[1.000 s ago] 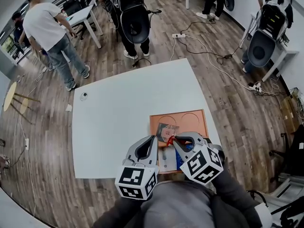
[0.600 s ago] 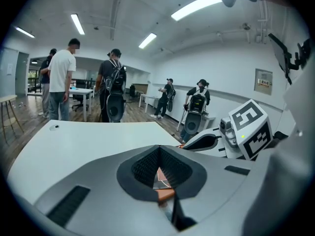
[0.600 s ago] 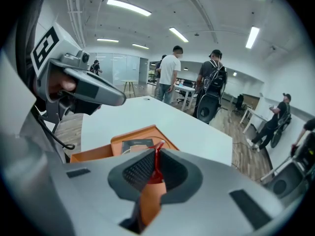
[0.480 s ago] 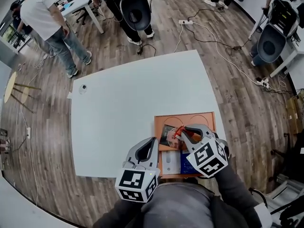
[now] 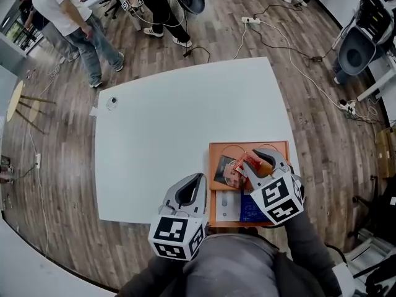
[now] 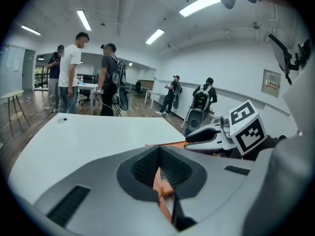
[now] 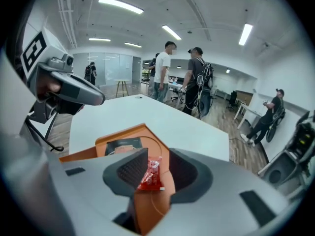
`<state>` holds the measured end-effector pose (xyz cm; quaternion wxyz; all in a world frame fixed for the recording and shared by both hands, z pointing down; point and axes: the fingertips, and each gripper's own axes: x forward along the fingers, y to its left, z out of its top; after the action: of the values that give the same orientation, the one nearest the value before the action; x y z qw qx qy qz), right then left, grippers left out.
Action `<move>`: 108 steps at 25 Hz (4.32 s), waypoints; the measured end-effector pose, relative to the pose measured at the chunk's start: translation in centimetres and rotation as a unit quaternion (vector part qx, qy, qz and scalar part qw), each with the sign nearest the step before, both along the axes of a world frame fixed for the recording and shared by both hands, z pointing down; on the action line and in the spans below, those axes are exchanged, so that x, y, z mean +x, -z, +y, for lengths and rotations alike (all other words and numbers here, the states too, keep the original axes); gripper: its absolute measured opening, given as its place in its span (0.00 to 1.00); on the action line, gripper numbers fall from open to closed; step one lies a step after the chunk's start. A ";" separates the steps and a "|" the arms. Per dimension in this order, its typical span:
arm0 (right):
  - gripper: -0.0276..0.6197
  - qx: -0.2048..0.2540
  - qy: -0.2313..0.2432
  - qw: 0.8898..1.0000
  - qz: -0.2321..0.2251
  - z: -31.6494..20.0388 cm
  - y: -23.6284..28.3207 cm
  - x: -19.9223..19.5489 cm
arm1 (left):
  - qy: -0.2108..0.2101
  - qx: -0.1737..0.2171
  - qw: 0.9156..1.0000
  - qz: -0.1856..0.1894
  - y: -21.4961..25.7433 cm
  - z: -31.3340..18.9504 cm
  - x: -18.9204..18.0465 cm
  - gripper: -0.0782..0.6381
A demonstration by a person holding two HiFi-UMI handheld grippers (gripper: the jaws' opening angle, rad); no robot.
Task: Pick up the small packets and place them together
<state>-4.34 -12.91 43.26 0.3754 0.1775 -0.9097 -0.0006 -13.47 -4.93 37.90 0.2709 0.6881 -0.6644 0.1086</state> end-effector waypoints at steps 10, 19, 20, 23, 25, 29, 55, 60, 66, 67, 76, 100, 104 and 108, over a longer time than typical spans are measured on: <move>0.23 0.023 -0.043 0.999 0.004 2.3 2.1 3.1 | -0.040 0.021 0.999 0.004 1.5 1.4 2.2 0.10; 0.23 0.000 -0.109 0.994 0.018 7.1 0.0 8.2 | -0.121 0.010 0.993 0.014 0.1 2.7 6.8 0.10; 0.23 -0.003 -0.116 0.993 0.020 7.6 -0.4 8.6 | -0.129 0.008 0.992 0.014 -0.1 2.8 7.1 0.10; 0.23 -0.018 -0.139 0.990 0.028 9.0 -1.6 9.4 | -0.156 0.003 0.988 0.014 -0.4 3.2 8.0 0.10; 0.23 -0.028 -0.158 0.987 0.034 9.6 -2.7 10.0 | -0.172 0.000 0.985 0.013 -0.8 3.4 8.3 0.10; 0.23 -0.046 -0.185 0.981 0.045 10.2 -4.4 10.7 | -0.188 -0.004 0.982 0.008 -1.3 3.7 8.1 0.10; 0.46 -0.111 -0.139 0.978 0.106 10.7 -9.3 6.0 | -0.193 -0.020 0.981 0.010 -2.8 1.2 5.8 0.10; 0.44 -0.100 -0.126 0.979 0.128 10.5 -9.7 5.7 | -0.184 -0.024 0.982 0.013 -3.2 1.2 4.9 0.10; 0.12 -0.079 -0.114 0.983 0.122 10.5 -9.3 4.7 | -0.176 -0.026 0.984 0.013 -3.4 1.6 4.4 0.10; 0.10 -0.076 -0.113 0.983 0.121 10.6 -9.2 4.6 | -0.175 -0.025 0.984 0.012 -3.4 1.7 4.3 0.10; 0.09 -0.051 -0.101 0.988 0.108 11.6 -6.2 4.5 | -0.170 -0.007 0.985 0.010 -1.9 2.7 4.4 0.10; 0.09 0.064 -0.135 0.988 0.035 4.5 4.0 5.9 | -0.148 0.072 0.986 -0.005 3.2 1.2 4.2 0.10; 0.09 0.054 -0.142 0.988 0.035 2.0 3.5 6.3 | -0.130 0.064 0.989 -0.002 2.9 0.2 3.7 0.10; 0.10 0.034 -0.137 0.989 0.037 0.7 2.0 6.2 | -0.113 0.048 0.992 0.004 2.1 -0.3 3.4 0.10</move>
<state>1.81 -12.22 41.24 0.3990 0.3133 -0.8616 0.0132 -10.09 -5.23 35.84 0.2264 0.7713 -0.5858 0.1032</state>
